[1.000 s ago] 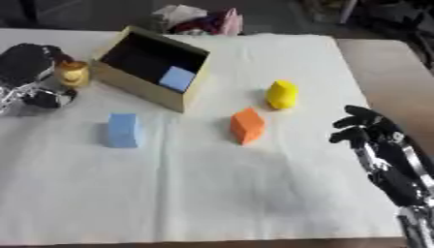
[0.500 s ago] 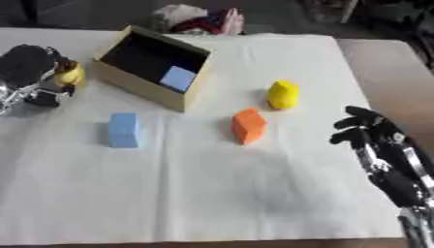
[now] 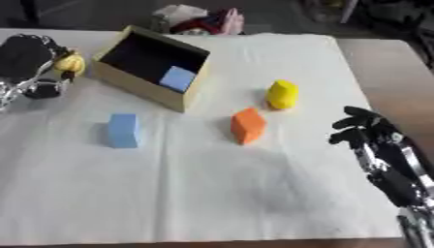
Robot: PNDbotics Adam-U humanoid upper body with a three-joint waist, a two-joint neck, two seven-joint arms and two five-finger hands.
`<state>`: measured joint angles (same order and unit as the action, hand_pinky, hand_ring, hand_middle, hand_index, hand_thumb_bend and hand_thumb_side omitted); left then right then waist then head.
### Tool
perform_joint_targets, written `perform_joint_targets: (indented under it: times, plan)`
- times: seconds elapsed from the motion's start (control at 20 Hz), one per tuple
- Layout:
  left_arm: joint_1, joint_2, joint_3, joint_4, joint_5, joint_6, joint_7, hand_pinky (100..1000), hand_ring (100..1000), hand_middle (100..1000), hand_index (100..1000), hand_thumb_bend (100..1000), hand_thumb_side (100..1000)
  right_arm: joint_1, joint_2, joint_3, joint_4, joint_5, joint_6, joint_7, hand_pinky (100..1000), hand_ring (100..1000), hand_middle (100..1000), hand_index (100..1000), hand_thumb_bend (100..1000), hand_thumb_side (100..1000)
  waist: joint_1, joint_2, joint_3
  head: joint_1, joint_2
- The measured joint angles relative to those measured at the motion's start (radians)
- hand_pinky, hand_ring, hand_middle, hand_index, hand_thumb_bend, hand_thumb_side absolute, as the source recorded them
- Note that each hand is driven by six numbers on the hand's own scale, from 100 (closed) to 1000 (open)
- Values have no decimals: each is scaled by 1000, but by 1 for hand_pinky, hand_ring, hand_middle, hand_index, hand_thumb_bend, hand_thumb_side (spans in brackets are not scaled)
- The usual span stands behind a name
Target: Pick up objects on the table and place them in the box.
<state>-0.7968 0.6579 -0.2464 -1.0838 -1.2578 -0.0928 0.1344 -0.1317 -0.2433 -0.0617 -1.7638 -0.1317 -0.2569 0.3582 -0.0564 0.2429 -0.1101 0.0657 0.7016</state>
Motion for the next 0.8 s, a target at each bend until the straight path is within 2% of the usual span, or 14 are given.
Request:
perform_joint_targets:
  times: [0.55,0.8]
  plan:
    - [-6,81,-28,-258,204,4,-55,314,288,225,434,100,182,0,0,-3,0,0,2,2,738,602,659,861,100,470,12,-6,1,-7,-4]
    - [-37,51,-63,-262,215,-15,-95,334,304,242,452,100,205,0,0,-2,0,0,4,5,738,602,660,861,100,470,11,-10,-7,-7,-9]
